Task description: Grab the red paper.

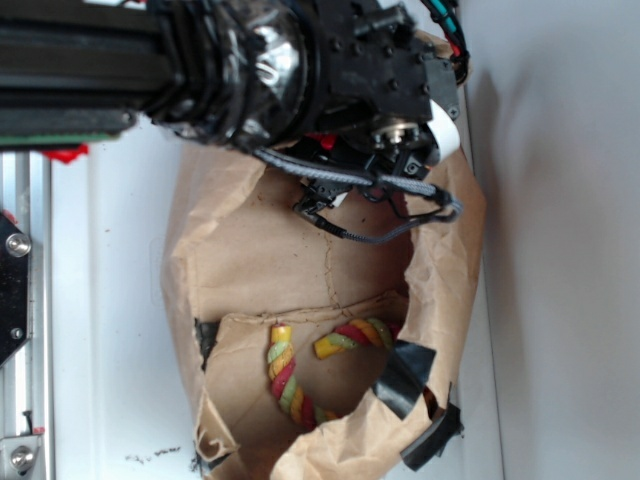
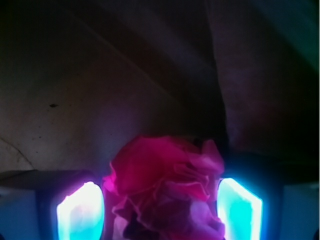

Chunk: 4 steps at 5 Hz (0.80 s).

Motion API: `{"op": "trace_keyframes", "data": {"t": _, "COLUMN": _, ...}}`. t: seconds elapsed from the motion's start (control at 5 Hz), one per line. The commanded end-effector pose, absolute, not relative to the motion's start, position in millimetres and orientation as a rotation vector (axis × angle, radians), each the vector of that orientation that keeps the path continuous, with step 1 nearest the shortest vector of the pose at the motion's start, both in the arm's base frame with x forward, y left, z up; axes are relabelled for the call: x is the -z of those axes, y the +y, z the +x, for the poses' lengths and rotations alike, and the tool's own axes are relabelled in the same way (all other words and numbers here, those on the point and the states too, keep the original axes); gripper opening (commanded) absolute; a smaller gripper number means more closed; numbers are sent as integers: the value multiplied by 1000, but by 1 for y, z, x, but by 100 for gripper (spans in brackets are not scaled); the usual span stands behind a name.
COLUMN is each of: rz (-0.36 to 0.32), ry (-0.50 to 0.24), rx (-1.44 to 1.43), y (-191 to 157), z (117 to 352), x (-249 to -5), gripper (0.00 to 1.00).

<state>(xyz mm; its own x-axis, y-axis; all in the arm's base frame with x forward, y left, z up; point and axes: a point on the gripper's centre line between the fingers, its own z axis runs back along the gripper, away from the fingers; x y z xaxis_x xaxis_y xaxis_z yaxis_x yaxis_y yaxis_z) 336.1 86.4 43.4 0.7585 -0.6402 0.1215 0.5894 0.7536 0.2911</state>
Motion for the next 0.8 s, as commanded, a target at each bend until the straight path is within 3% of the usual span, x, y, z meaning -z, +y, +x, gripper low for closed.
{"op": "trace_keyframes", "data": {"t": 0.0, "rz": 280, "ry": -290, "rx": 659, "y": 93, "z": 342, "x": -74, "gripper": 0}}
{"op": "trace_keyframes", "data": {"t": 0.6, "rz": 156, "ry": -373, "rx": 474, "y": 87, "z": 307, "x": -132, "gripper": 0}}
